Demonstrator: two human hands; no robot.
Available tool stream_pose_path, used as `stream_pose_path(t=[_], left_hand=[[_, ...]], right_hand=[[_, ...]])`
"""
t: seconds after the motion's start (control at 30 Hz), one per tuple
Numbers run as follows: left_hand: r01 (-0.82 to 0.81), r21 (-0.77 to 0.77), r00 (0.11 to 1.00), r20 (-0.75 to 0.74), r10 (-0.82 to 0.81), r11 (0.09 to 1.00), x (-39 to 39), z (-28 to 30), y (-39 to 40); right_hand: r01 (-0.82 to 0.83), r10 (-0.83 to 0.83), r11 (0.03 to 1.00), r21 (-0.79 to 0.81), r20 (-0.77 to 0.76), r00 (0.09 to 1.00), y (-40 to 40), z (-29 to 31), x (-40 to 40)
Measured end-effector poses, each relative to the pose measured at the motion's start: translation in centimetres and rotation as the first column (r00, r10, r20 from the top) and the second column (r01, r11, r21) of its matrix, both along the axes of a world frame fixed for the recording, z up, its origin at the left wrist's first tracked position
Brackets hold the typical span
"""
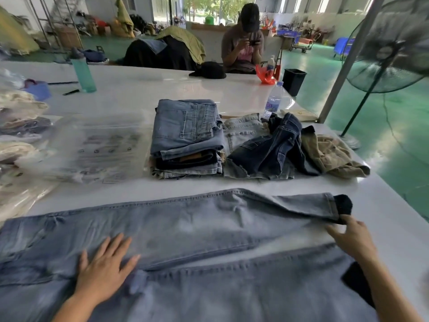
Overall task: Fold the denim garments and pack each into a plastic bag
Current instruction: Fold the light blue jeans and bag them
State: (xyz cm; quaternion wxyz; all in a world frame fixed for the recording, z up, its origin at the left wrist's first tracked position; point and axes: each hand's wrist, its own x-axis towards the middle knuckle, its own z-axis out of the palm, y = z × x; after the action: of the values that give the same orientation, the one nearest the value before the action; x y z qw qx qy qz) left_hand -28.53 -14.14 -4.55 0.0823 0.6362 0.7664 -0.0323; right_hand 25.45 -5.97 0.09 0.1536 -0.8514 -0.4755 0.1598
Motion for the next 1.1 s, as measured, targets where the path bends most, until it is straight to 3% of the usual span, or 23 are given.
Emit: stream_pose_path(t=[0.07,0.13,0.2,0.27,0.37,0.43,0.47,0.53,0.6,0.77,0.9,1.0,1.1], left_hand=[[0.002,0.068,1.0,0.021,-0.004,0.998,0.2,0.0,-0.2],[0.079,0.192,0.991,0.093,-0.098,0.978,1.1,-0.2,-0.4],[0.136,0.391,0.972,0.124,-0.198,0.91,2.7,-0.7,-1.6],[0.188,0.384,0.963,0.111,-0.247,0.904,4.4,-1.0,-2.7],[0.201,0.342,0.966,0.088,-0.245,0.918,5.4,-2.2,-3.1],[0.224,0.302,0.967,0.051,-0.251,0.926,6.0,-1.7,-3.1],[0.26,0.281,0.96,0.028,-0.279,0.924,6.4,-1.6,-3.2],[0.309,0.232,0.944,0.047,-0.328,0.922,7.2,-1.5,-3.2],[0.32,0.267,0.931,0.092,-0.354,0.909,7.2,-1.8,-3.4],[0.4,0.395,0.862,0.143,-0.486,0.827,5.7,-2.1,-3.8],[0.402,0.426,0.84,0.182,-0.512,0.81,6.1,-1.7,-3.6],[0.308,0.526,0.832,0.255,-0.493,0.792,6.9,-1.1,-2.8],[0.244,0.666,0.891,0.133,-0.434,0.705,9.2,-1.4,-0.8]], right_hand=[[0.015,-0.015,0.991,-0.132,-0.004,1.0,-2.7,-0.8,-0.1],[0.05,-0.021,0.971,-0.235,0.123,0.992,-5.3,-1.5,0.0],[0.107,-0.076,0.963,-0.247,0.133,0.988,-7.3,-2.1,0.0],[0.102,-0.104,0.981,-0.168,-0.006,0.995,-8.5,-2.4,0.5],[0.225,-0.177,0.95,0.216,-0.22,0.959,-9.4,-1.3,2.2],[0.28,-0.269,0.898,0.34,-0.08,0.96,-9.2,0.0,3.3],[0.281,-0.302,0.916,0.286,0.033,0.953,-8.8,0.1,3.8],[0.314,-0.314,0.949,0.029,0.19,0.93,-7.4,0.2,3.1],[0.311,-0.296,0.948,-0.062,0.179,0.938,-5.7,0.0,1.2],[0.079,-0.12,0.986,0.145,0.294,0.948,-2.3,0.1,-1.4],[0.014,-0.028,0.999,0.039,0.369,0.929,0.8,-0.7,0.0],[-0.035,0.053,0.998,-0.047,0.451,0.891,3.2,-1.6,1.2],[-0.055,0.11,0.991,-0.122,0.514,0.85,5.7,-2.1,1.9]])
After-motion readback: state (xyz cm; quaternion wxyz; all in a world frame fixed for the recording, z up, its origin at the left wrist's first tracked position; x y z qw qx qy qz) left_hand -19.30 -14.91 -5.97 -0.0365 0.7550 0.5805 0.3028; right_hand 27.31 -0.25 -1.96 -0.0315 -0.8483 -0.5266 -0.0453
